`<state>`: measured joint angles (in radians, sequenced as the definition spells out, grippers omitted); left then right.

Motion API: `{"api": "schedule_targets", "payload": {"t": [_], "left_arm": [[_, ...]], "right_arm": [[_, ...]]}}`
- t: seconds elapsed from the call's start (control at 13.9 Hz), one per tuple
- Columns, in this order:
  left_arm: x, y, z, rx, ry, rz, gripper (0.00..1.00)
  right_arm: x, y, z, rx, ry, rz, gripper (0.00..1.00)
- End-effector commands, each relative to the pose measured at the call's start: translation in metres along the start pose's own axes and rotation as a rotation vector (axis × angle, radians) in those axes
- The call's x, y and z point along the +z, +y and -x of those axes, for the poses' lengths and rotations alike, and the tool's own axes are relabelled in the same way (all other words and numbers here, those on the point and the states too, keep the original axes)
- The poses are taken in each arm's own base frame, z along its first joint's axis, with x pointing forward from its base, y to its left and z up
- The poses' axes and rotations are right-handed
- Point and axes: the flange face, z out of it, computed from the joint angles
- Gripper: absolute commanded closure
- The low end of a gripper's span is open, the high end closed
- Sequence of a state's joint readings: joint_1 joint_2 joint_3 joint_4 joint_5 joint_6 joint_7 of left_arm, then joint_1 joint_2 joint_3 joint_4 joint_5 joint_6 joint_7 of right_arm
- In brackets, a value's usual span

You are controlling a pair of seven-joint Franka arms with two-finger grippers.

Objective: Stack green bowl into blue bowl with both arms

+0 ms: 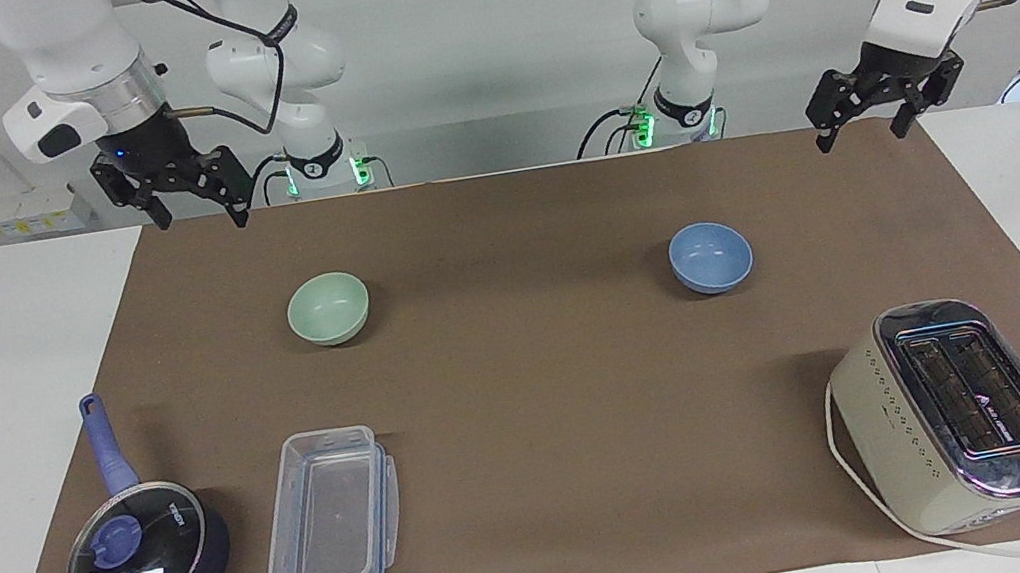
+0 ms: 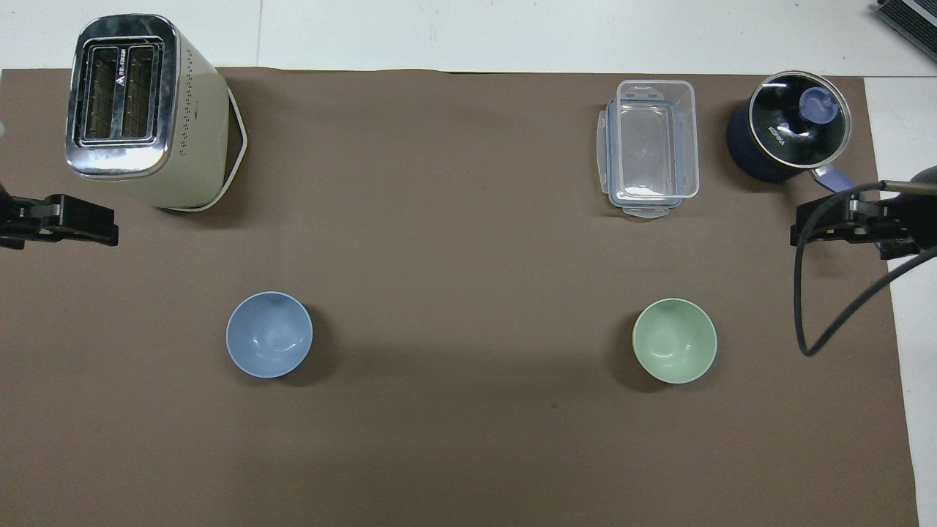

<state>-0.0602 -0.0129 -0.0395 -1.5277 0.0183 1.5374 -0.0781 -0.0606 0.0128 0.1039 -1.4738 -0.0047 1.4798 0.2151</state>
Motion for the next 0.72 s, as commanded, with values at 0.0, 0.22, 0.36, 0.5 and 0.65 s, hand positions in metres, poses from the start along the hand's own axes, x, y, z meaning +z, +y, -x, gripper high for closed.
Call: {"api": "schedule_targets", "payload": {"t": [0.0,0.22,0.36,0.5,0.65], "left_arm": [[0.0003,0.0052,0.0048,-0.001,-0.011,-0.012,0.0],[0.0006,0.0048,0.0045,-0.002,-0.012,-0.009,0.0],[-0.0003,0.0071,0.0045,0.001,-0.009,-0.01,0.0],[-0.0007,0.0055,0.0053,0.0,-0.012,-0.009,0.0],[0.0,0.0072,0.0055,0.003,-0.014,-0.009,0.0]], "right_arm": [[-0.0006,0.0037,0.0033,0.011,-0.006,-0.007,0.0],[0.0,0.0045,0.0029,0.013,-0.006,-0.007,0.0],[0.0,0.0053,0.0027,0.015,-0.006,-0.007,0.0],[0.0,0.0045,0.0029,0.013,-0.006,-0.007,0.0],[0.0001,0.0045,0.0031,0.013,-0.007,-0.007,0.0]]}}
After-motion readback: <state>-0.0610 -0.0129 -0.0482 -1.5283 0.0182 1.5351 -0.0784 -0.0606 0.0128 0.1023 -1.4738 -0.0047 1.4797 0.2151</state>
